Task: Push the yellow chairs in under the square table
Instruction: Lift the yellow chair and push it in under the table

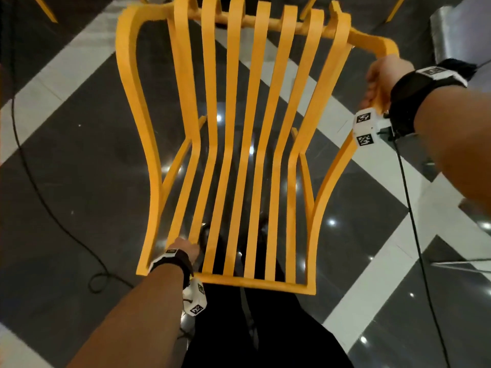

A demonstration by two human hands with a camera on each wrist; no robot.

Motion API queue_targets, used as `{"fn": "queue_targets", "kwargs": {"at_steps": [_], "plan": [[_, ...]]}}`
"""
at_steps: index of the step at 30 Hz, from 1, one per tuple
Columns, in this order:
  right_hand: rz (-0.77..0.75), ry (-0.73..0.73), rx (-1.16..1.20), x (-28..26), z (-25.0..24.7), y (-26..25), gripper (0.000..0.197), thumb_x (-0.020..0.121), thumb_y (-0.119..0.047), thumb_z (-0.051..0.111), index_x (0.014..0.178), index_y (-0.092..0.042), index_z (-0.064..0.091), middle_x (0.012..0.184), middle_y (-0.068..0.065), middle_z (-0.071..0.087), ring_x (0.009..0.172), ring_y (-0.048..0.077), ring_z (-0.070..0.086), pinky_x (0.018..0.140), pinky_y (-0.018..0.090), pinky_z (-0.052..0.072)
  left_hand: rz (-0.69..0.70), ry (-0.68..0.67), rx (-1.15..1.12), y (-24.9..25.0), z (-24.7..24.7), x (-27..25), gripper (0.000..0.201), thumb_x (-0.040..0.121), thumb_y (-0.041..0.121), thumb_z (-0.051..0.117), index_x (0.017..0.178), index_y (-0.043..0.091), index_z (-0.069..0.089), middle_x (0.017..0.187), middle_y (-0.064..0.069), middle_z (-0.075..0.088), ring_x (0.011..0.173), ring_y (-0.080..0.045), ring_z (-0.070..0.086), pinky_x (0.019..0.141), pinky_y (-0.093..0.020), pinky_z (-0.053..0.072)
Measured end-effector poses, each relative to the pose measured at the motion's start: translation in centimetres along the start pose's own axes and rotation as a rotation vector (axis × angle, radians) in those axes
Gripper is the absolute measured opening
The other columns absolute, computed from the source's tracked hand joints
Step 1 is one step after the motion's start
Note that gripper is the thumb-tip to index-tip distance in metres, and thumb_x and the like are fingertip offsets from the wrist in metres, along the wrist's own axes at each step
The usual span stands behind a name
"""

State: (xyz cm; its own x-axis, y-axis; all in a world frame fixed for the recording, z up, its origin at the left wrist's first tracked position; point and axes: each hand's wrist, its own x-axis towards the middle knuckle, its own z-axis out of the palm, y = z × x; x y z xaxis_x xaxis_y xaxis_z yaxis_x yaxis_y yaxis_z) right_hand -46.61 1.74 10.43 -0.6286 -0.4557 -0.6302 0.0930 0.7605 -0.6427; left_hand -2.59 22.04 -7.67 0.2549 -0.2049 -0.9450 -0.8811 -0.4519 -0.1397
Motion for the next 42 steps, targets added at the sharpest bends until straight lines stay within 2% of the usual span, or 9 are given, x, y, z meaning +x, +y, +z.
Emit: {"fn": "queue_targets", "kwargs": {"at_steps": [7,12,18,23,25,28,34,38,42], "plan": [[0.035,0.011,0.044,0.9,-0.8,0.4,0.020,0.070,-0.004,0.042,0.056,-0.016,0.038,0.045,0.001,0.029,0.036,0.017,0.031,0.048,0.024,0.035,-0.006,-0.063,-0.030,-1.0,0.6,-0.1,0.058,0.096,0.040,0.044,0.140,0.002,0.041,0.127,-0.019,0.055,0.110,-0.035,0.057,0.096,-0.040,0.046],[0.042,-0.026,0.013,1.7,-2.0,0.7,0.006,0.083,-0.022,0.050,0.086,-0.018,0.052,0.055,-0.001,0.043,0.037,0.015,0.048,0.046,0.024,0.050,0.022,0.015,0.094,-2.1,-0.3,-0.1,0.047,0.093,0.041,0.050,0.124,0.006,0.056,0.112,-0.016,0.064,0.090,-0.035,0.061,0.072,-0.038,0.046],[-0.202,0.049,-0.502,-1.4,-3.5,3.1,0.056,0.080,-0.044,0.058,0.127,-0.015,0.048,0.123,0.013,0.061,0.106,0.036,0.061,0.088,0.046,0.053,0.121,0.043,0.233,0.4,-2.4,-5.3,0.038,0.097,0.035,0.045,0.106,0.003,0.063,0.080,-0.006,0.057,0.091,-0.030,0.064,0.070,-0.032,0.045],[-0.186,-0.421,-0.967,-9.1,-5.5,12.6,0.074,0.086,-0.058,0.057,0.147,-0.024,0.030,0.154,0.011,0.036,0.136,0.032,0.041,0.109,0.044,0.037,0.205,0.163,0.285,3.8,-4.2,-10.2,0.038,0.099,0.028,0.042,0.116,0.001,0.061,0.106,-0.014,0.064,0.101,-0.028,0.062,0.080,-0.032,0.046],[-0.083,-0.607,-1.169,-12.2,-6.9,15.5,0.094,0.069,-0.081,0.054,0.146,-0.030,0.034,0.157,0.003,0.030,0.140,0.026,0.036,0.114,0.041,0.032,0.231,0.224,0.306,5.3,-5.7,-12.1,0.034,0.097,0.025,0.043,0.117,0.003,0.061,0.119,-0.014,0.065,0.112,-0.030,0.062,0.082,-0.032,0.046],[-0.128,-0.676,-1.257,-14.7,-9.1,17.4,0.114,0.050,-0.094,0.048,0.147,-0.039,0.026,0.159,-0.004,0.023,0.143,0.025,0.029,0.117,0.041,0.028,0.299,0.306,0.241,7.7,-8.4,-15.3,0.035,0.095,0.027,0.048,0.121,0.005,0.053,0.126,-0.014,0.062,0.114,-0.031,0.061,0.086,-0.036,0.049],[-0.559,-0.411,-1.100,-10.6,-11.0,13.8,0.077,0.053,-0.097,0.003,0.119,-0.071,0.034,0.131,-0.005,0.055,0.106,0.031,0.053,0.101,0.045,0.044,0.501,0.464,0.173,11.5,-14.6,-19.8,0.042,0.091,0.043,0.034,0.115,0.017,0.057,0.120,-0.011,0.061,0.112,-0.031,0.056,0.090,-0.043,0.045],[-0.663,-0.380,-1.149,-7.2,-10.0,8.1,0.056,0.078,-0.079,0.035,0.124,-0.050,0.047,0.132,-0.003,0.056,0.099,0.035,0.059,0.095,0.048,0.047,0.485,0.752,0.360,10.2,-19.1,-21.0,0.082,0.079,0.079,0.007,0.126,0.035,0.058,0.135,0.002,0.056,0.135,-0.030,0.038,0.111,-0.061,0.010],[-0.709,-0.360,-1.199,-2.9,-9.4,5.0,0.087,0.059,-0.094,0.005,0.122,-0.046,0.039,0.131,-0.001,0.054,0.104,0.037,0.059,0.092,0.053,0.048,0.561,0.753,0.393,10.3,-23.0,-21.1,0.072,0.068,0.091,0.012,0.102,0.043,0.054,0.117,0.008,0.062,0.121,-0.024,0.050,0.107,-0.058,0.022]]}}
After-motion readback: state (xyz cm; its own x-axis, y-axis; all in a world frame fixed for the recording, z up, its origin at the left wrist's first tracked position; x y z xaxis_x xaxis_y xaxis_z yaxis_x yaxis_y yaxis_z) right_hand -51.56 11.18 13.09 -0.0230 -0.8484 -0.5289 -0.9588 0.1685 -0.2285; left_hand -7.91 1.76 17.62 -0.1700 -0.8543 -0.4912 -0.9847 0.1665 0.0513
